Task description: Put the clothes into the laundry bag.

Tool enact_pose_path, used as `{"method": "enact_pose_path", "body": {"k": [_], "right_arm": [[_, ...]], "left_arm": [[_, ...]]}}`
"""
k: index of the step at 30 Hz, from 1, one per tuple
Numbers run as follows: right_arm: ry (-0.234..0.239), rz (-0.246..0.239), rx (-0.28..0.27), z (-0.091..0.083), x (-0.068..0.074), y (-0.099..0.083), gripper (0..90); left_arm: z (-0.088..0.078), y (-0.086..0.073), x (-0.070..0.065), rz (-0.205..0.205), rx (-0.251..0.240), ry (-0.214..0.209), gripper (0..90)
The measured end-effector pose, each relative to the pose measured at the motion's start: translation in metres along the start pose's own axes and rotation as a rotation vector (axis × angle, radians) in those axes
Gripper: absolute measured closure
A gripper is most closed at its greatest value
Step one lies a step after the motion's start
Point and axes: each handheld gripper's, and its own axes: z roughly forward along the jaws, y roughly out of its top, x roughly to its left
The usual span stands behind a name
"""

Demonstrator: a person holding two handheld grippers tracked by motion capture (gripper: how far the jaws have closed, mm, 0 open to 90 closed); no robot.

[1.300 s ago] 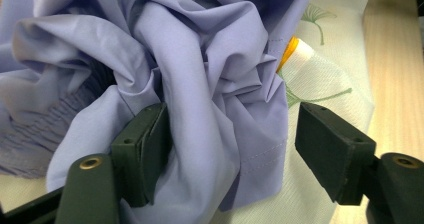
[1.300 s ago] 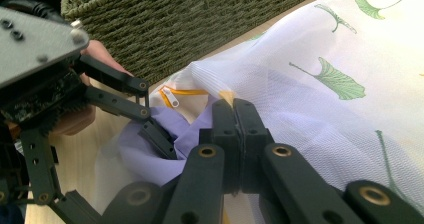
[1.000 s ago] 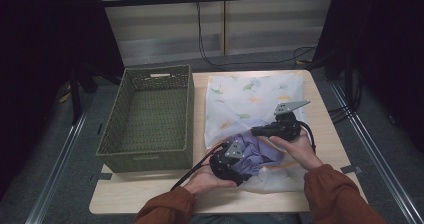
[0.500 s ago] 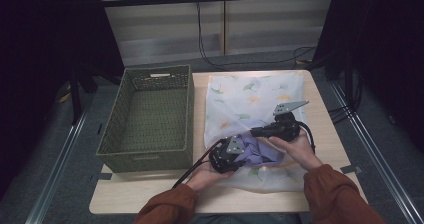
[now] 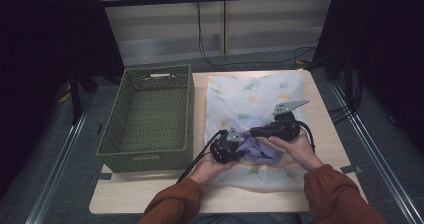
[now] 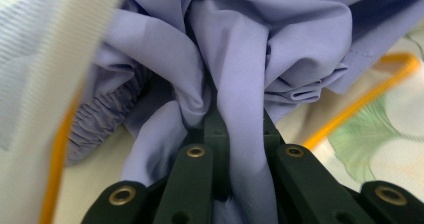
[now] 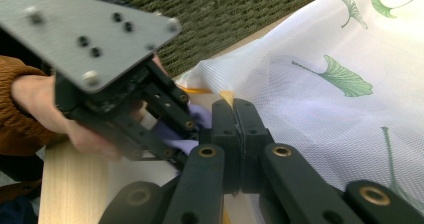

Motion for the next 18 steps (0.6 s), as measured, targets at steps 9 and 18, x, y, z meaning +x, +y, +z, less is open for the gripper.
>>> {"method": "enact_pose_path", "body": {"k": [9, 18], "right_arm": [[0.004, -0.003, -0.016, -0.004, 0.002, 0.003, 89.6], [0.011, -0.007, -0.030, -0.007, 0.004, 0.006, 89.6]], "left_arm": [[0.008, 0.009, 0.012, -0.070, -0.049, 0.042, 82.9], [0.009, 0.022, 0.017, -0.109, -0.093, 0.072, 82.9]]}}
